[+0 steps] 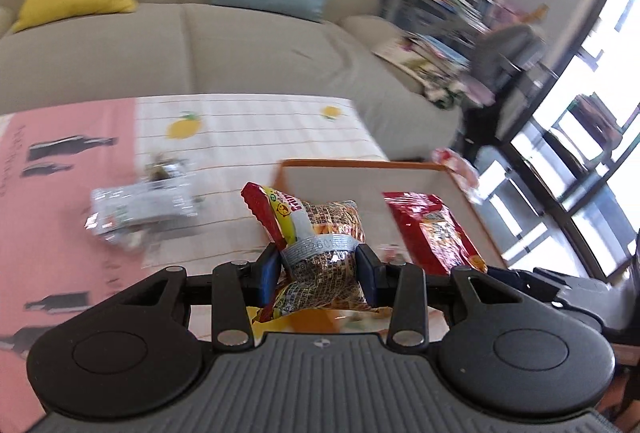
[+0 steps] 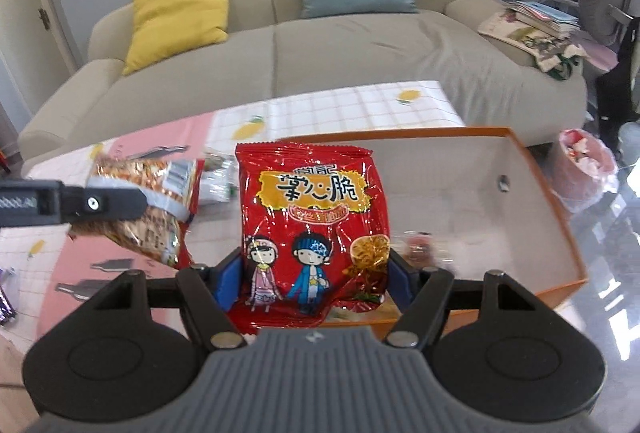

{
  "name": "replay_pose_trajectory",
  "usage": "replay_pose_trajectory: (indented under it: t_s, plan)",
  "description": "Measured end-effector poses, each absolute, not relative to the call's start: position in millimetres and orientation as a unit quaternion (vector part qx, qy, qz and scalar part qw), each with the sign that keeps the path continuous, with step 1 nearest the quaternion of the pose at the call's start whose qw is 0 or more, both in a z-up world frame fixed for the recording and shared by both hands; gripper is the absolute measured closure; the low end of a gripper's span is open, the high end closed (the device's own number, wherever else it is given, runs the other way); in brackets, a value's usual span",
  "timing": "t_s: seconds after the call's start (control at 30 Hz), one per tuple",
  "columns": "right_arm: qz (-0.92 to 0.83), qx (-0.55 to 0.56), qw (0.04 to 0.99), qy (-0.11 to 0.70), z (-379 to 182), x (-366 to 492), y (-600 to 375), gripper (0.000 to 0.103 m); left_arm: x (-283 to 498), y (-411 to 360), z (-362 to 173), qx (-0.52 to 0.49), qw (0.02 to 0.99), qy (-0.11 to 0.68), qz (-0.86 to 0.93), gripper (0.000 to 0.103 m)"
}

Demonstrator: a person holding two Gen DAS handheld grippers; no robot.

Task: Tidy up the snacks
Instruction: 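Carry both held bags over the orange box and lower them inside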

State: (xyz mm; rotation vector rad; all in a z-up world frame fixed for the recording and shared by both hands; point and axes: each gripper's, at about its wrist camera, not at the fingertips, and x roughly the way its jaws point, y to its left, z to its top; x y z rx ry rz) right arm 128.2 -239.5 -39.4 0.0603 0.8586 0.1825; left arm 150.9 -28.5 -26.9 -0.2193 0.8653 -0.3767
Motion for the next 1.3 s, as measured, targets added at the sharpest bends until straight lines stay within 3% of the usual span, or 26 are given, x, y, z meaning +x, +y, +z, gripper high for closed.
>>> replay_pose_trajectory:
  t_s: [0.53, 1.3]
  plan:
    - [0.044, -0.045, 0.864, 0.500, -65.3, 186.3, -329.6, 0.034, 209.3, -152.0, -62.0, -0.067, 0.822, 0.488, -0.286, 0.058]
    - [0.069, -0.122, 0.794, 0.591, -134.8, 237.2, -342.4, 0.033, 254.8, -188.8, -128.9, -0.044, 0.758, 0.596, -0.261, 0.057]
